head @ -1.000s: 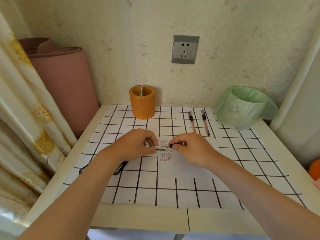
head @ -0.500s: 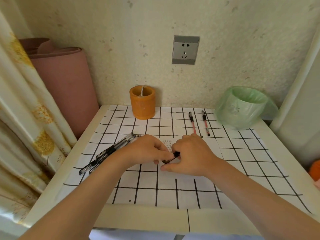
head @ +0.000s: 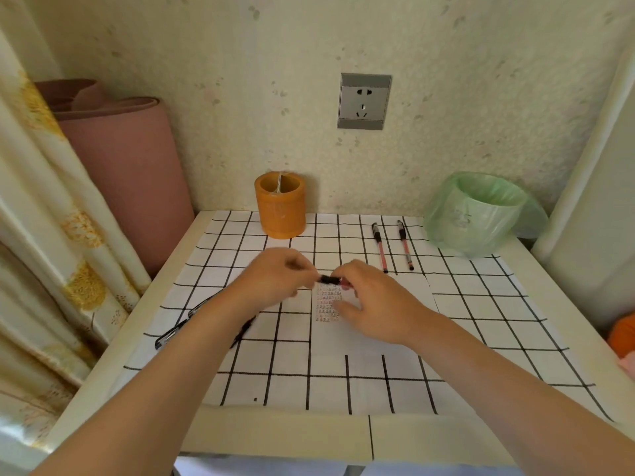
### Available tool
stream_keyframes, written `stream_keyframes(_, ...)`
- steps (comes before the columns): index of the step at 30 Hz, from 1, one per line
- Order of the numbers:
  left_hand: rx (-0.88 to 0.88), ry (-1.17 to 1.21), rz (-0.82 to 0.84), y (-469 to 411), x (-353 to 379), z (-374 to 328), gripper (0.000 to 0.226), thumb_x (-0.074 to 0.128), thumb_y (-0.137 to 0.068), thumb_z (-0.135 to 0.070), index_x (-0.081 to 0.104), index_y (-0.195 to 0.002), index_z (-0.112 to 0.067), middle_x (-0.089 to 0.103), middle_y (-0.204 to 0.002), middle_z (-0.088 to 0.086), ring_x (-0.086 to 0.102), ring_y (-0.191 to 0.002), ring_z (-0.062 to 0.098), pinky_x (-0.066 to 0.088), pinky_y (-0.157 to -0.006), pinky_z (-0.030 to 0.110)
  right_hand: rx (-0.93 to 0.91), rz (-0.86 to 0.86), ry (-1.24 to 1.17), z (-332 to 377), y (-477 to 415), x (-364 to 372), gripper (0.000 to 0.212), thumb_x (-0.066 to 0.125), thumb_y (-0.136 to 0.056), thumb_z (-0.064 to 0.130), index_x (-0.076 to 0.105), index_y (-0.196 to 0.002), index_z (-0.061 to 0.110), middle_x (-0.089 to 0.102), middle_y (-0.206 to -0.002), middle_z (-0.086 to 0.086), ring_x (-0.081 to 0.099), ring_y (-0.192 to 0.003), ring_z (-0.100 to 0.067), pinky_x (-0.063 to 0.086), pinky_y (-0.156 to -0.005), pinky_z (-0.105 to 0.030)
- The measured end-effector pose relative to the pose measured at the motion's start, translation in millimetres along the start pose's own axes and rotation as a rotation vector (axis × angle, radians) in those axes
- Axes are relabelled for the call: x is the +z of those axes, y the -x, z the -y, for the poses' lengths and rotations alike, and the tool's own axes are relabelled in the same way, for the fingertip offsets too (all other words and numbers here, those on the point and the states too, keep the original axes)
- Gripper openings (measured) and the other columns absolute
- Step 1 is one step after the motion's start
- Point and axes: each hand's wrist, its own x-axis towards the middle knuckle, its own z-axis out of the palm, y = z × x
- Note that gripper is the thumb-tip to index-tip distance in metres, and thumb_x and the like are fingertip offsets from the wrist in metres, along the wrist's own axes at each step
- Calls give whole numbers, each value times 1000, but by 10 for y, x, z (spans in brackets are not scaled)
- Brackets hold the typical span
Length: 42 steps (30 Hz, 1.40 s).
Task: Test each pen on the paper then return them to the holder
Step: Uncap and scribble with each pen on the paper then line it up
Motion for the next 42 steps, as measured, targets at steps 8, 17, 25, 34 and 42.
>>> stream_keyframes(8, 12, 190, -217, -160, -33, 109, 28, 68, -92, -31, 62, -119, -26, 73, -96, -7, 69, -87, 13, 54, -76, 26, 171, -119, -96, -202, -114, -61, 26, 62, -94, 16, 72, -117, 22, 55, -89, 6, 56, -85, -14, 43, -76, -24)
stream_keyframes(17, 223, -407, 127, -169, 222, 266, 58, 71, -84, -53, 51, -136, -36, 45, -136, -16, 36, -129, 6, 35, -105, 29, 687, -356, -70, -732, -268, -154, 16, 56, -79, 3, 71, -85, -2, 70, -84, -16, 64, -78, -37, 55, -65, -38)
stream_keyframes(25, 282, -654, 259, -200, 279, 339, 103, 76, -64, -72, 34, -150, -33, 32, -139, -20, 27, -129, 5, 29, -109, 28, 722, -262, 60, -798, -323, -44, 33, 52, -88, 19, 46, -57, 13, 48, -60, -3, 51, -66, -31, 29, -49, -28)
stream_keyframes(34, 298, -674, 261, -177, 279, 340, 105, 76, -64, -72, 31, -151, -34, 30, -140, -19, 26, -129, 6, 30, -107, 27, 618, -245, 179, -790, -344, 59, 17, 53, -88, 30, 59, -88, 14, 64, -93, -7, 61, -88, -29, 39, -63, -30)
stream_keyframes(42, 276, -603, 202, -72, 146, 303, 79, 69, -81, -59, 37, -148, -33, 35, -140, -16, 29, -133, 7, 31, -109, 27, 527, -235, 207, -524, -469, -58, 39, 56, -91, 37, 60, -122, 15, 62, -114, -9, 63, -99, -29, 48, -72, -33)
